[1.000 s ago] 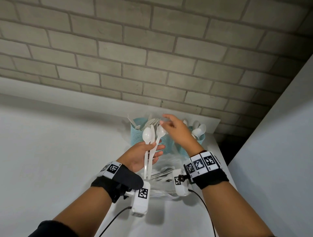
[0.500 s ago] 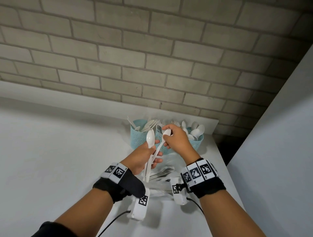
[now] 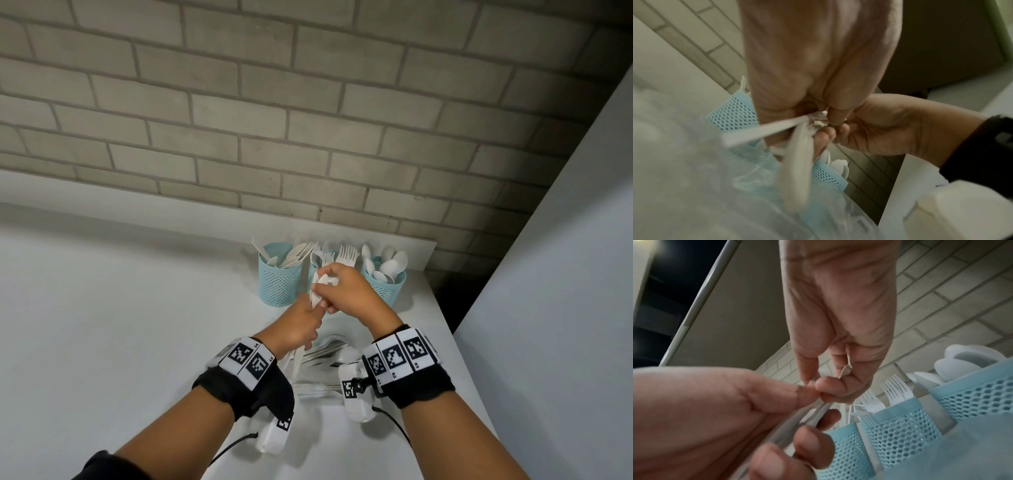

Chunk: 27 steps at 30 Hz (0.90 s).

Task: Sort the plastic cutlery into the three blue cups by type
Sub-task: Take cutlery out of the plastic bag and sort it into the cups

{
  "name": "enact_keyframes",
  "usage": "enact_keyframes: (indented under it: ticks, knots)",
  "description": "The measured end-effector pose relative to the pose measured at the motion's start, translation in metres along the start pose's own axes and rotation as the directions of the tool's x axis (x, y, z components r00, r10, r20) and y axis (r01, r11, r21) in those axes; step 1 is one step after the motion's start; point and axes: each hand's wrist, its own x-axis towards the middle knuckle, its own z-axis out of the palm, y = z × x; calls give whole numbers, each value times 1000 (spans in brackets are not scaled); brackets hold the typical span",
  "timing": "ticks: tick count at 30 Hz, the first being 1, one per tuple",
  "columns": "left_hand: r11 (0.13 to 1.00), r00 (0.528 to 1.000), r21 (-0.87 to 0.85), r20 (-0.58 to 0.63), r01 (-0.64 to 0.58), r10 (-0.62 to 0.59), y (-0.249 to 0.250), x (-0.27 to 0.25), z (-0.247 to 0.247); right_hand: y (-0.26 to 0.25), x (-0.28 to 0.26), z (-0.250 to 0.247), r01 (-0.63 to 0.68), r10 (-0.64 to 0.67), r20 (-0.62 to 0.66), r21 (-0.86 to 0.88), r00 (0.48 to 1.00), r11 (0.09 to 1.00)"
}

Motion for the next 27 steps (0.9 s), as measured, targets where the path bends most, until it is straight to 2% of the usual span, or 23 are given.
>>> enact_keyframes:
  ticks: [4, 8, 11, 13, 14, 17, 18, 19, 20, 21, 24, 27]
  knots:
    - [988, 1000, -155, 5, 16, -15, 0, -2, -1, 10, 1, -6, -5, 9, -37, 86, 999, 996]
    - [973, 996, -223, -56, 53, -67, 1, 0, -2, 20, 1, -11, -34, 48, -96, 140, 994, 990]
    - [965, 991, -252, -85, 79, -104, 2, 2, -3, 20, 9, -32, -30, 75, -247, 180, 966, 983]
    - [960, 989, -269, -101, 75, -106, 3, 4, -4, 15, 13, -56, 16, 77, -424, 211, 903, 977]
    - [960, 989, -271, -108, 69, -101, 3, 5, -5, 12, 13, -69, 51, 61, -521, 197, 851, 979]
    - [968, 990, -249, -121, 39, -71, 4, 8, -7, 7, 10, -98, 122, -138, -760, -77, 636, 990]
    - [968, 990, -249, -125, 26, -59, 3, 10, -7, 7, 9, -104, 106, -209, -788, -181, 580, 978]
    - [967, 990, -253, -131, 11, -45, 3, 11, -7, 8, 11, -107, 76, -265, -792, -268, 550, 960]
    - [966, 990, -259, -139, -6, -31, 3, 11, -7, 10, 13, -108, 34, -306, -774, -347, 554, 937]
    - [964, 989, -265, -149, -27, -13, 2, 12, -6, 14, 18, -106, -18, -334, -737, -425, 587, 905]
    - [954, 983, -284, -175, -94, 45, 3, 13, -6, 33, 30, -97, -100, -329, -573, -591, 750, 801]
    - [941, 971, -304, -225, -151, 83, 5, 13, -10, 50, 36, -85, -127, -240, -457, -637, 857, 760]
